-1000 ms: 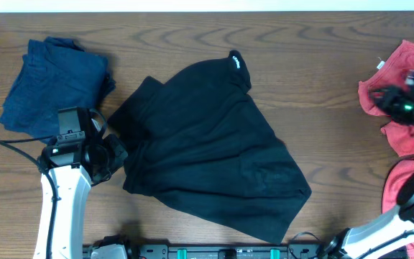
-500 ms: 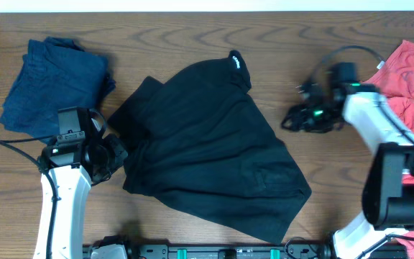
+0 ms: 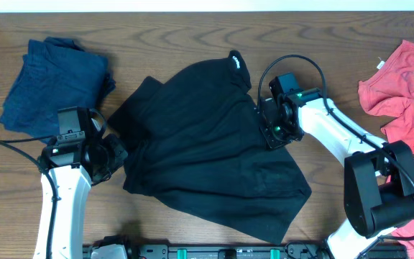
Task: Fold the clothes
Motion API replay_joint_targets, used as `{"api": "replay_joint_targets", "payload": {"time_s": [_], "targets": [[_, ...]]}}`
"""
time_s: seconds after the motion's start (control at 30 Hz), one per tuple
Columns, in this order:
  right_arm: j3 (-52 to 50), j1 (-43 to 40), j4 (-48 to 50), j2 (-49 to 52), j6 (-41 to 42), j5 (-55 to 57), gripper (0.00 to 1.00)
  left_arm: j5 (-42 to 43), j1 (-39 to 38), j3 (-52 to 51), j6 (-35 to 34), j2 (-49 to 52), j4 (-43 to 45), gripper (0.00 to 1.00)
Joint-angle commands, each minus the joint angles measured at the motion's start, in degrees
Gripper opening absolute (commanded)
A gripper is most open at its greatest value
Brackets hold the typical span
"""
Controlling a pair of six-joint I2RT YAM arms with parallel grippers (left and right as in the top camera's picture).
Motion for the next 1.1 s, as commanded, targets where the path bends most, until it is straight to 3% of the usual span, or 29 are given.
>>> {"api": "replay_joint_targets", "payload": {"time_s": [0.0, 0.23, 0.27, 0.3, 0.33, 0.4, 0.47, 0.53, 0.57, 0.67, 0.87, 1.07], "targets": [[-0.39, -0.76, 0.31, -0.35, 0.72, 3.10, 0.01, -0.28, 0.15, -0.37, 0.98, 0.15, 0.00, 0.06], [-0.39, -2.45, -1.11, -0.35, 2.84, 2.14, 0.01, -0.31, 0.13, -0.37, 0.98, 0.15, 0.02, 0.06], [-0.39, -2.45, -1.90, -0.35, 2.75, 1.97, 0.07, -0.31, 0.13, -0.37, 0.98, 0.15, 0.02, 0.06], [-0.39, -2.45, -2.75, -0.35, 2.78, 1.97, 0.30, -0.31, 0.13, -0.37, 0.98, 0.15, 0.07, 0.06], [-0.39, -2.45, -3.50, -0.35, 2.75, 1.97, 0.45, -0.31, 0.13, -0.37, 0.98, 0.15, 0.13, 0.06], [-0.39, -2.45, -5.01, -0.35, 2.75, 1.97, 0.58, -0.31, 0.13, -0.37, 0.96, 0.15, 0.31, 0.06], [-0.39, -2.45, -6.25, -0.35, 2.78, 1.97, 0.63, -0.31, 0.13, -0.37, 0.96, 0.15, 0.46, 0.06], [-0.39, -2.43, -6.78, -0.35, 2.78, 1.92, 0.59, -0.31, 0.13, -0.37, 0.98, 0.15, 0.46, 0.06], [-0.39, -2.40, -6.82, -0.35, 2.64, 1.95, 0.48, -0.31, 0.13, -0.37, 0.96, 0.15, 0.44, 0.06], [-0.42, -2.40, -6.73, -0.35, 1.20, 1.09, 0.01, -0.28, 0.13, -0.37, 0.96, 0.15, 0.46, 0.06], [-0.39, -2.93, -1.31, -0.33, 1.49, 4.76, 0.01, 1.68, 0.13, -0.37, 0.96, 0.15, 1.42, 0.06], [1.51, -8.37, 21.33, -0.33, 4.68, 14.01, 0.01, 5.51, 0.11, -0.37, 0.94, 0.15, 4.22, 0.06]]}}
